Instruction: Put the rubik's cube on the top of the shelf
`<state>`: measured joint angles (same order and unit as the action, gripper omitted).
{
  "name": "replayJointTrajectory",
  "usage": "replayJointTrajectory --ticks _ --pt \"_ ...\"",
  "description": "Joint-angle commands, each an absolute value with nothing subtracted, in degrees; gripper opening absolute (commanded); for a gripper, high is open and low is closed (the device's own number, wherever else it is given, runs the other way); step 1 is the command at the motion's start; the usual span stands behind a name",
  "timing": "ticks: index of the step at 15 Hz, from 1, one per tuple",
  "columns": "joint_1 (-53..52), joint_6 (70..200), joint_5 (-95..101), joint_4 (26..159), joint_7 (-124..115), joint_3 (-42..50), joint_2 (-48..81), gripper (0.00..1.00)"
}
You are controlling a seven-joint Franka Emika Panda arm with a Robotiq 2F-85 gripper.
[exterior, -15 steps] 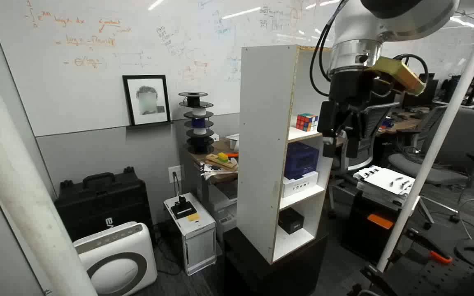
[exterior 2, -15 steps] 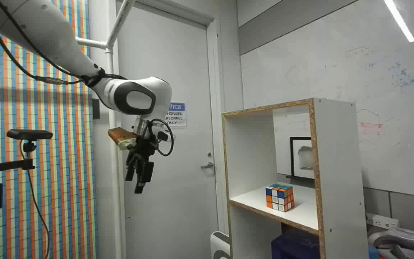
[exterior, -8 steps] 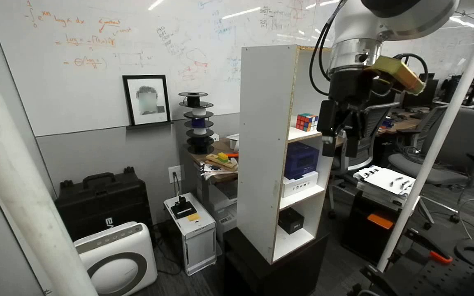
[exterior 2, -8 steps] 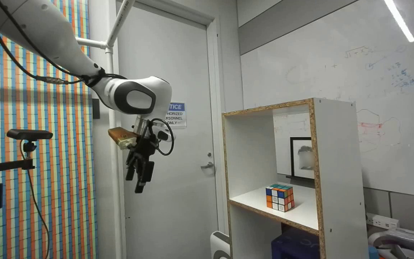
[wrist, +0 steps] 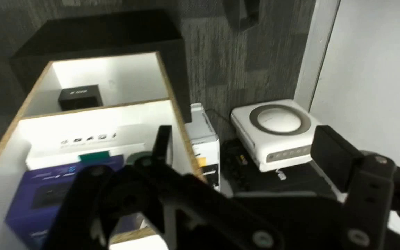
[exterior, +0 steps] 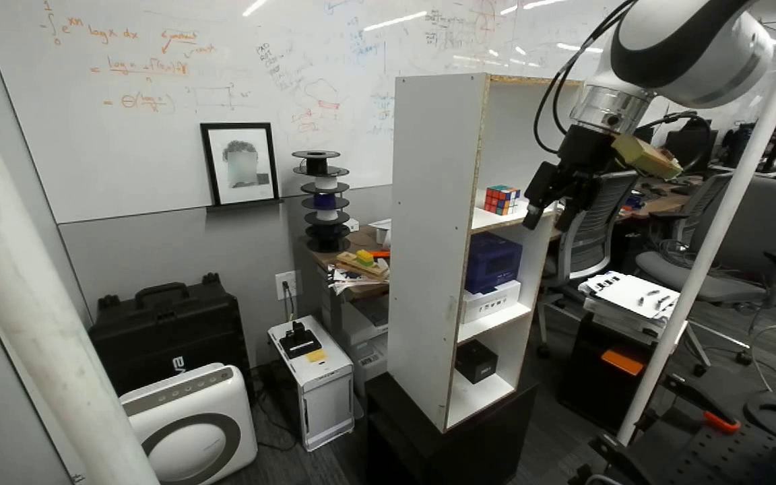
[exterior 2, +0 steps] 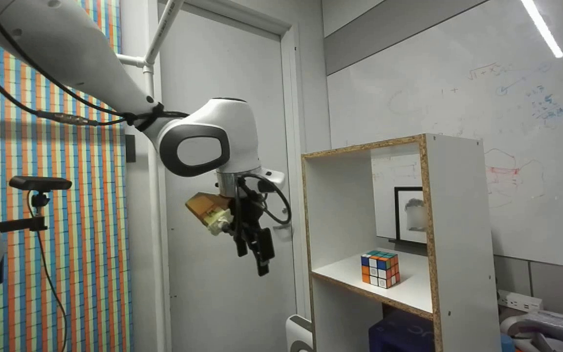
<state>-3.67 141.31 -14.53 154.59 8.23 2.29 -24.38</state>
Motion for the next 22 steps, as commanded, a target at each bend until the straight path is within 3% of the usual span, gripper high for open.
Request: replayJointTrajectory --ticks 1,5,9,13,22 --pt "-0.2 154.5 -12.6 154.7 15.1 8.3 -21.5 1.0" --pt "-6.4 172.3 -20.9 152.2 24.9 16.2 -15.4 1.0" --pt "-18.5 180.3 -31.6 146.8 30.4 23.5 -9.9 1.0" --pt "-25.9 179.2 -38.4 140.4 33.2 28.9 -5.2 1.0" --pt "-23.6 174.4 -51.7 131.9 41.0 30.4 5.0 1.0"
